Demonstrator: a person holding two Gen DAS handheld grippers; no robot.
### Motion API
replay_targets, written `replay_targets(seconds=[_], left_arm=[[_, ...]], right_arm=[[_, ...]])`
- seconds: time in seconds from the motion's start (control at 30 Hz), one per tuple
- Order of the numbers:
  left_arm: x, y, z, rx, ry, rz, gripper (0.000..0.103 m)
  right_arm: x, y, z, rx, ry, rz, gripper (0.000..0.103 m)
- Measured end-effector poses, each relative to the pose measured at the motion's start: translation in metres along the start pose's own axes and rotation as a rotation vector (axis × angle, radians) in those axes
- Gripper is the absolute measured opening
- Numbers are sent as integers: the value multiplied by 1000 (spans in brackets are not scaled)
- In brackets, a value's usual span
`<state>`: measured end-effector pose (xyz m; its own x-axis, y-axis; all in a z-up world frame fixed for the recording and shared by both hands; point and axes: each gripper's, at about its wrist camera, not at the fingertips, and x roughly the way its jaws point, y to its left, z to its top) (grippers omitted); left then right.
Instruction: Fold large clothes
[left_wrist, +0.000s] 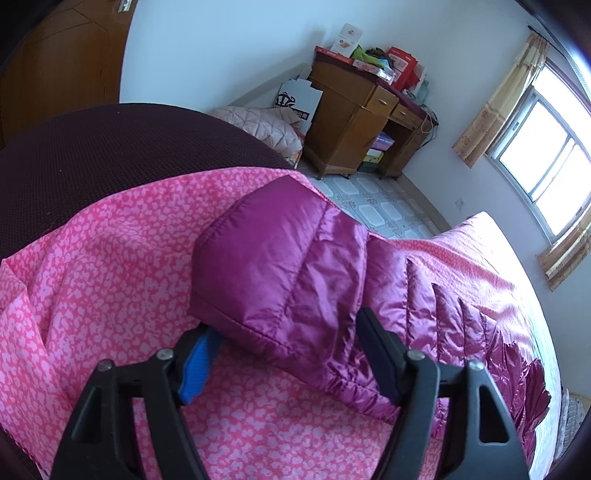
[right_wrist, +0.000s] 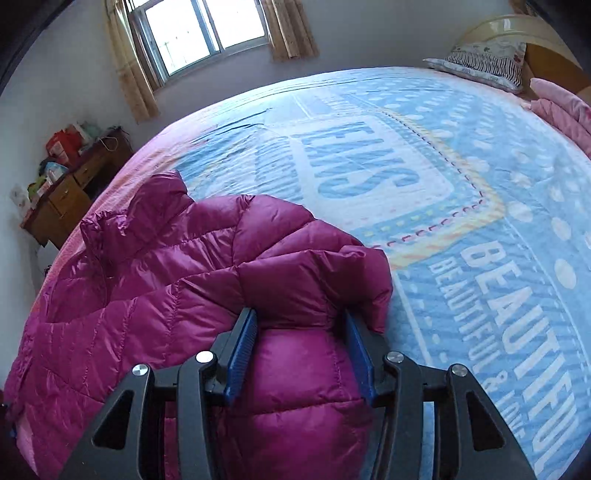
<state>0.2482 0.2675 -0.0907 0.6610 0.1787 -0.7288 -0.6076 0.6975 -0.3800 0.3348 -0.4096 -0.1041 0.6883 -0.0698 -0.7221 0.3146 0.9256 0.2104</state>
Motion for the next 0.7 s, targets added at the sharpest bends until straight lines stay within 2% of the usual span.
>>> replay_targets(seconds=[0.07, 0.1, 0.13, 0.17, 0.23, 0.33, 0.4, 0.5, 0.57, 0.63, 0.7], left_arm=[[0, -1, 0, -1, 0, -3, 77], [0, -1, 0, -3, -1, -5, 77], [0, -1, 0, -3, -1, -5, 77], [0, -1, 0, -1, -1, -3, 77], [0, 0, 0, -1, 0, -2, 77], [0, 1, 0, -8, -3, -11, 77], [-1, 2, 0, -16, -5, -20, 77], [0, 2, 0, -17, -6, -20, 75], [-1, 4, 0, -15, -7, -2, 68], [-1, 4, -1, -15, -4, 10, 33], [-1, 1, -1, 3, -4, -7, 21]], right_arm=[[-6, 7, 2, -26, 0, -53, 50], [-22, 16, 0, -28, -55, -65, 50], [-38, 1, -5, -30, -100, -35, 50], [-51, 10, -9, -48, -131, 14, 50], [-63, 37, -20, -113, -103, 114, 50], [-58, 70, -44, -200, -40, 193, 50], [-49, 84, -65, -241, 6, 205, 50], [-43, 91, -77, -281, -24, 161, 54], [-40, 92, -76, -286, -19, 161, 57], [-39, 89, -74, -273, -20, 182, 58], [-38, 85, -73, -251, -18, 212, 60]])
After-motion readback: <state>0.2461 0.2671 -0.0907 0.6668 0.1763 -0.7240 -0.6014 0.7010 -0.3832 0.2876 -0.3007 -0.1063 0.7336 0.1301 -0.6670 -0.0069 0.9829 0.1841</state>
